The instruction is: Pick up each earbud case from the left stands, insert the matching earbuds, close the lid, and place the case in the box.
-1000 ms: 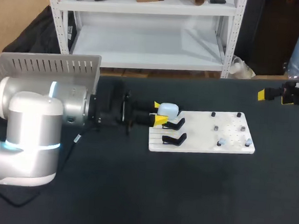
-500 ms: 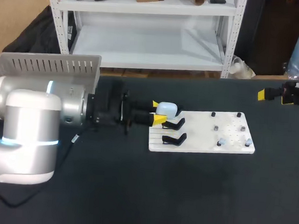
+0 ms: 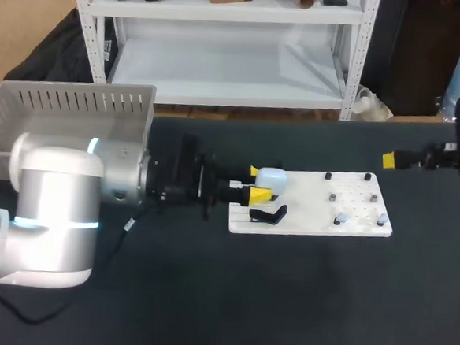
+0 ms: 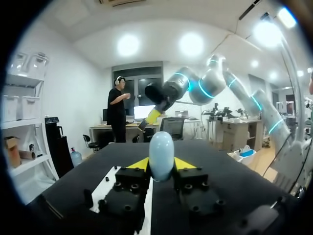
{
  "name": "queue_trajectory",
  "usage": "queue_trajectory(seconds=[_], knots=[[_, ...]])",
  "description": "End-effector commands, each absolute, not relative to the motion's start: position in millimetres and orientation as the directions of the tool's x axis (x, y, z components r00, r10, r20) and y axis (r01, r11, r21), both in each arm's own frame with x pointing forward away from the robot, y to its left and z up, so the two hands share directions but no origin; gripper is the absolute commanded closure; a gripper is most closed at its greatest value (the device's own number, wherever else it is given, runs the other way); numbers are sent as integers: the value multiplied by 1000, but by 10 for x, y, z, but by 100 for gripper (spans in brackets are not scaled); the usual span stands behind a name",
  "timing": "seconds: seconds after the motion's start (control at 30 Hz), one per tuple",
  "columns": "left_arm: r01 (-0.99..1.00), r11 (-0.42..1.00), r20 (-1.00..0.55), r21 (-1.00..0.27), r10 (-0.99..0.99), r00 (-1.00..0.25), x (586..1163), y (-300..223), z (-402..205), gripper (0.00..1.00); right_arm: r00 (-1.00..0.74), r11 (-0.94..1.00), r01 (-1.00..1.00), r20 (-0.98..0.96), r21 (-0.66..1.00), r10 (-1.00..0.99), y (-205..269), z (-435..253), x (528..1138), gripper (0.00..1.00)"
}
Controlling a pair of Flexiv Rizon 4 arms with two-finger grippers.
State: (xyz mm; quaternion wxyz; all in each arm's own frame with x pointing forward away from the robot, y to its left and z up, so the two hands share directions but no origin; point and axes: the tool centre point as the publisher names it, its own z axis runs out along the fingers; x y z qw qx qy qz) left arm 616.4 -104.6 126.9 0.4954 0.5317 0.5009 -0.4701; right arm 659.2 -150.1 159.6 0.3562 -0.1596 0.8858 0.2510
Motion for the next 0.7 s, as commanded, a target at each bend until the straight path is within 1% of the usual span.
queue_trajectory(seconds=[0.03,0.2,0.47,0.5,0.57,0.7], knots=[[997,-63,-998,50,46,53,6275,-1190,1153,100,-673,841,-459,-730,286,-118,-1472,1837,6119,0],[996,-58,-997,60,40,63,6279,-1235,1131,100,-647,826,-507,-742,246,-176,-1304,1918,5883,0],[997,14,-997,71,40,70,6298,-1229,1118,100,-632,801,-558,-736,217,-241,-951,1913,5686,0],[997,16,-997,71,40,70,6302,-1222,1115,100,-630,801,-562,-734,208,-252,-922,1906,5673,0],[997,27,-996,73,45,72,6310,-1213,1105,100,-606,821,-556,-740,131,-293,-843,1867,5650,0],[997,27,-996,73,45,71,6313,-1211,1101,100,-611,829,-549,-728,105,-312,-695,1768,5633,0]])
